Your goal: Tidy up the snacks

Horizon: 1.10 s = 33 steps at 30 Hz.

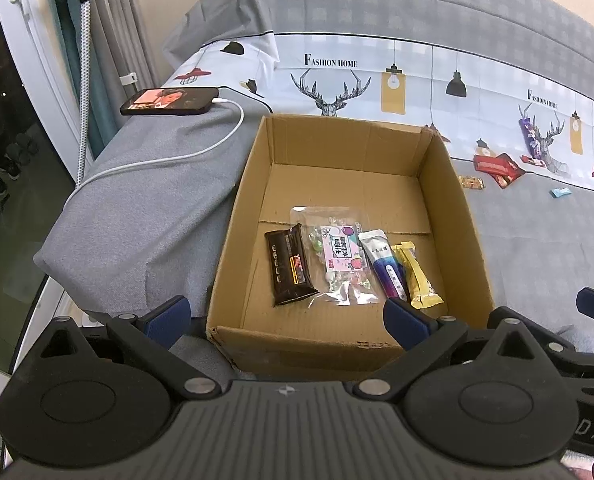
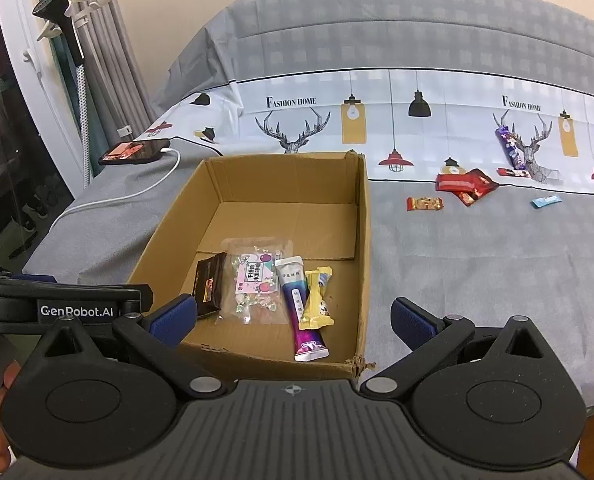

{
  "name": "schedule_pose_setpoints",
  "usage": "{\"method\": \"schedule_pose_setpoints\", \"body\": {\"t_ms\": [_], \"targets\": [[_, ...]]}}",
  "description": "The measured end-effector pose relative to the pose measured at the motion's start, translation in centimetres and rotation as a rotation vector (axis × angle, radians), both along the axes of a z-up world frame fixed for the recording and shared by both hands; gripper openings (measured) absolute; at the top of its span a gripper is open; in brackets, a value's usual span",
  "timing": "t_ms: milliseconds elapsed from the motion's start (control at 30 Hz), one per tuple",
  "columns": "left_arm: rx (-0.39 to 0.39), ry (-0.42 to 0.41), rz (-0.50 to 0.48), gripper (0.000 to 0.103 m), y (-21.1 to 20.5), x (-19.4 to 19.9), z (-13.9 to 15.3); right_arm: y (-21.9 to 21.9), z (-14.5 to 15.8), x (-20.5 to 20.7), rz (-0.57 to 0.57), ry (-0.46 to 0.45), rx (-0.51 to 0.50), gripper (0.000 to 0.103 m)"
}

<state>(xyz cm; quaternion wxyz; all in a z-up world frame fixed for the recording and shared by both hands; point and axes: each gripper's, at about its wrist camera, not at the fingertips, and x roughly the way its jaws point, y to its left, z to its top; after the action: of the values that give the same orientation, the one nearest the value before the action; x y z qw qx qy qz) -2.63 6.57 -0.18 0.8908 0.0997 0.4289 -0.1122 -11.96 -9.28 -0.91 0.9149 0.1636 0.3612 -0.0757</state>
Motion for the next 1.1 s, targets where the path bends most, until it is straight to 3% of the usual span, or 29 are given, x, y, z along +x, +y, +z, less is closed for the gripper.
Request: {"method": "schedule_pose_setpoints", "body": {"t_ms": [467,1100], "targets": [[0.048,-0.002,-0.027,0.103,-2.4,0.1,0.1,-1.2,-0.7,-0.3,-0.021,-0.008,0.04,0.103],[0.083,0.01,-0.172,0.103,-11.5,0.6,-0.4,-8.8,-2.3,-2.9,-0.181,0.012,0.103,0.103]]}}
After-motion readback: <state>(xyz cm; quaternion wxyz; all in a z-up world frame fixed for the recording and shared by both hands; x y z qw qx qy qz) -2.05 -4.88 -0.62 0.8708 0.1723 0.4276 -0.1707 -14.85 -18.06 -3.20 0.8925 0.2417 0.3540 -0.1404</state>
